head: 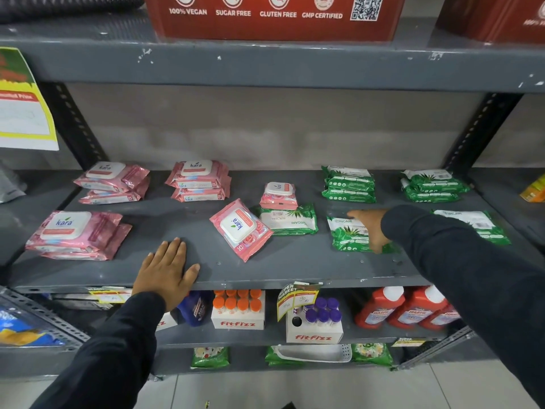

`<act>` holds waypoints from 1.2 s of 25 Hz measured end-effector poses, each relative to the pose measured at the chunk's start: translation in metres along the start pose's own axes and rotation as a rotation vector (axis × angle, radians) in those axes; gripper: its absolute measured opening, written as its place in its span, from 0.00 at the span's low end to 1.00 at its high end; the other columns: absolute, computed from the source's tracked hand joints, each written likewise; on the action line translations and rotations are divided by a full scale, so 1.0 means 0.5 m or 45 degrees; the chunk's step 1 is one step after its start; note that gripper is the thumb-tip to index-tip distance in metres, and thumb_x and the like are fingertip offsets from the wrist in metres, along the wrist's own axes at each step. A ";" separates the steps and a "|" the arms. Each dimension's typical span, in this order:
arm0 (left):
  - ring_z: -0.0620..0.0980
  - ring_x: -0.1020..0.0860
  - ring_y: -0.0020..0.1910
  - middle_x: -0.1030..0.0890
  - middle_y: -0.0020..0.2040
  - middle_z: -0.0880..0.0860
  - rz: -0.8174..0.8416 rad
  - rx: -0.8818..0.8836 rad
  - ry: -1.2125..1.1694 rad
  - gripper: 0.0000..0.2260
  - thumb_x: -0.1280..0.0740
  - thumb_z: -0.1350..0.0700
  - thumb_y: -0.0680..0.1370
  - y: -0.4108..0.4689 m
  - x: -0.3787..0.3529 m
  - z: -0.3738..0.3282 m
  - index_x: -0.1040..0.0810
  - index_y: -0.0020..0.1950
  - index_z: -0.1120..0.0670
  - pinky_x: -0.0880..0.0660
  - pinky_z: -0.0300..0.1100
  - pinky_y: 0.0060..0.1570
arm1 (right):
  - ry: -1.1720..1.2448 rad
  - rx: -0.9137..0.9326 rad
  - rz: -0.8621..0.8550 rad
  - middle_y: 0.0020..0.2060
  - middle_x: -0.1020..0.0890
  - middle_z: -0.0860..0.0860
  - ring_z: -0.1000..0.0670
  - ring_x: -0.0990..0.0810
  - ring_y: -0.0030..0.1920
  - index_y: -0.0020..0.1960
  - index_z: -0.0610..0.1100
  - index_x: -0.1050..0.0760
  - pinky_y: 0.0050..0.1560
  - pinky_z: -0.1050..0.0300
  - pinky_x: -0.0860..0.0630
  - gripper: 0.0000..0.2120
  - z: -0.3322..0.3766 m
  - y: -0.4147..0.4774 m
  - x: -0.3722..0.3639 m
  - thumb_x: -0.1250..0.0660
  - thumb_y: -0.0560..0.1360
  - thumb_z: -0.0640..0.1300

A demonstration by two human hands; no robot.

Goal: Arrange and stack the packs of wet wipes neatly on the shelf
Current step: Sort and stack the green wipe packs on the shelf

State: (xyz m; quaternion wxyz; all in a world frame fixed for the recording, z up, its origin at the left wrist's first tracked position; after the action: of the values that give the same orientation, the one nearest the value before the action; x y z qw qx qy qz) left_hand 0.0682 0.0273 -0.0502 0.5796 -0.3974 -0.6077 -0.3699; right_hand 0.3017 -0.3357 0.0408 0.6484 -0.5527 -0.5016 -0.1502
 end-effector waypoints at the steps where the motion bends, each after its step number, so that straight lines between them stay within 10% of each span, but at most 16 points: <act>1: 0.52 0.51 0.76 0.49 0.78 0.52 -0.008 0.006 -0.008 0.40 0.64 0.34 0.69 0.001 -0.001 0.003 0.48 0.76 0.55 0.52 0.51 0.74 | 0.073 0.000 -0.015 0.75 0.37 0.45 0.43 0.28 0.67 0.79 0.48 0.55 0.58 0.56 0.25 0.50 0.007 -0.001 0.014 0.26 0.69 0.38; 8: 0.51 0.54 0.76 0.52 0.78 0.50 0.016 0.017 -0.020 0.39 0.63 0.35 0.70 0.002 -0.004 0.005 0.51 0.76 0.53 0.54 0.49 0.74 | 0.477 0.210 -0.369 0.75 0.36 0.46 0.45 0.34 0.73 0.77 0.43 0.46 0.70 0.54 0.35 0.46 0.146 0.028 0.082 0.27 0.68 0.58; 30: 0.52 0.53 0.76 0.50 0.78 0.51 0.020 -0.019 -0.022 0.39 0.64 0.34 0.69 0.006 -0.002 0.007 0.51 0.76 0.53 0.54 0.50 0.74 | 0.243 0.123 -0.352 0.63 0.24 0.48 0.41 0.28 0.63 0.66 0.52 0.30 0.62 0.47 0.28 0.44 0.182 0.097 0.054 0.25 0.53 0.62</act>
State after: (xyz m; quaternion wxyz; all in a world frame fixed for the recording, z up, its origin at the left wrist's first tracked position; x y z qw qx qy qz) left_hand 0.0697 0.0315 -0.0516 0.5740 -0.4096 -0.6069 -0.3666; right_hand 0.3061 -0.2305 0.0250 0.6921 -0.4298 -0.5155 -0.2655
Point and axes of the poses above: each hand's wrist, its own y-axis towards the middle knuckle, its own x-axis out of the back of the hand, z = x × y, the point moved 4 cm from there along y, towards the middle knuckle
